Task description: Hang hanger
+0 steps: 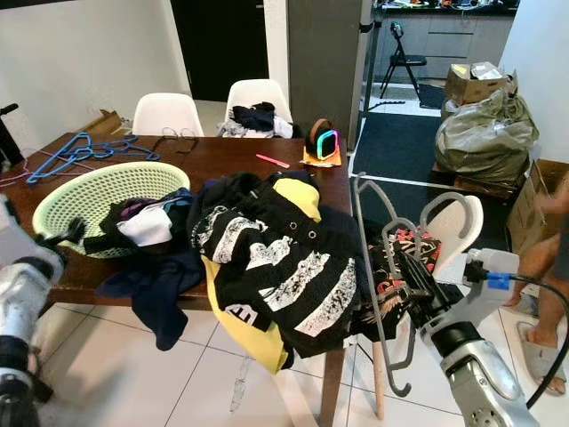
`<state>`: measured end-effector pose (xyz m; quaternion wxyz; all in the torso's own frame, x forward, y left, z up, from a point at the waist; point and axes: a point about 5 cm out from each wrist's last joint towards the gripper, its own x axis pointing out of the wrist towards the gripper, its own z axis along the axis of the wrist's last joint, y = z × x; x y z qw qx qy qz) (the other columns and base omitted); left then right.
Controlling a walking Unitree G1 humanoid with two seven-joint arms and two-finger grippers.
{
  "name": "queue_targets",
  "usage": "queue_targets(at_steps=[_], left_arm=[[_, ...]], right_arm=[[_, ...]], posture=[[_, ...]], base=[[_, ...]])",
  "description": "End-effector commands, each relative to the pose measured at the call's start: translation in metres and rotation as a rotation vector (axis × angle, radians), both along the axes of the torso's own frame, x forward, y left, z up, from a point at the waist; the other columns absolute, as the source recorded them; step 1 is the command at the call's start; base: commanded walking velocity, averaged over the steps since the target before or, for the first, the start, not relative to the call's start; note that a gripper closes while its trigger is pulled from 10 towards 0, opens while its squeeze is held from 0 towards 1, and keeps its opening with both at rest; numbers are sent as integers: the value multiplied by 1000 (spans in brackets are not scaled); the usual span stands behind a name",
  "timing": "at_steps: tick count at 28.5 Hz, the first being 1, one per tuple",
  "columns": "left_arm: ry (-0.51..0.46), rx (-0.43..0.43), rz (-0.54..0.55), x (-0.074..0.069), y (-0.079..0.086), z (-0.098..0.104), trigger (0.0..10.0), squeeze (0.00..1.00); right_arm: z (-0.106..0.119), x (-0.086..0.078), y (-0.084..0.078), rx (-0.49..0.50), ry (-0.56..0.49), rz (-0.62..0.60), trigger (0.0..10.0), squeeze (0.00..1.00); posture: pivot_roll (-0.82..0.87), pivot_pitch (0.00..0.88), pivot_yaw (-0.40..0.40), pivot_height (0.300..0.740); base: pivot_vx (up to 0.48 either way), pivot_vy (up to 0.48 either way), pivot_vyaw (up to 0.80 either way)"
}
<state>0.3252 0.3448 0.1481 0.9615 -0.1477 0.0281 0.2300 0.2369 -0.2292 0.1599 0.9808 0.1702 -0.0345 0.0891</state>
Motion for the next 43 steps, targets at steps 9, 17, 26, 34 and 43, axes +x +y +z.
queue_targets(at_steps=[9, 17, 26, 34, 43], left_arm=[[48, 237, -187, 32, -24, 27, 10000, 0], [113, 353, -256, 44, -43, 29, 10000, 0], [191, 384, -285, 48, -51, 19, 10000, 0], [230, 353, -303, 46, -49, 13, 10000, 0], [287, 280, -332, 41, -46, 0, 7686, 0]], right_arm=[[9, -8, -3, 10, 4, 7, 10000, 0], [12, -13, -5, 0, 17, 12, 10000, 0], [14, -20, -7, -9, 45, 27, 10000, 0], [16, -21, -6, -7, 54, 34, 10000, 0], [16, -23, -7, -4, 60, 35, 10000, 0]], posture=[[-161, 0, 27, 740], [-178, 0, 8, 740], [-181, 0, -10, 740], [-171, 10, -15, 740], [-165, 12, -9, 740]], base=[[0, 0, 0], [0, 0, 0], [0, 0, 0], [0, 0, 0], [0, 0, 0]])
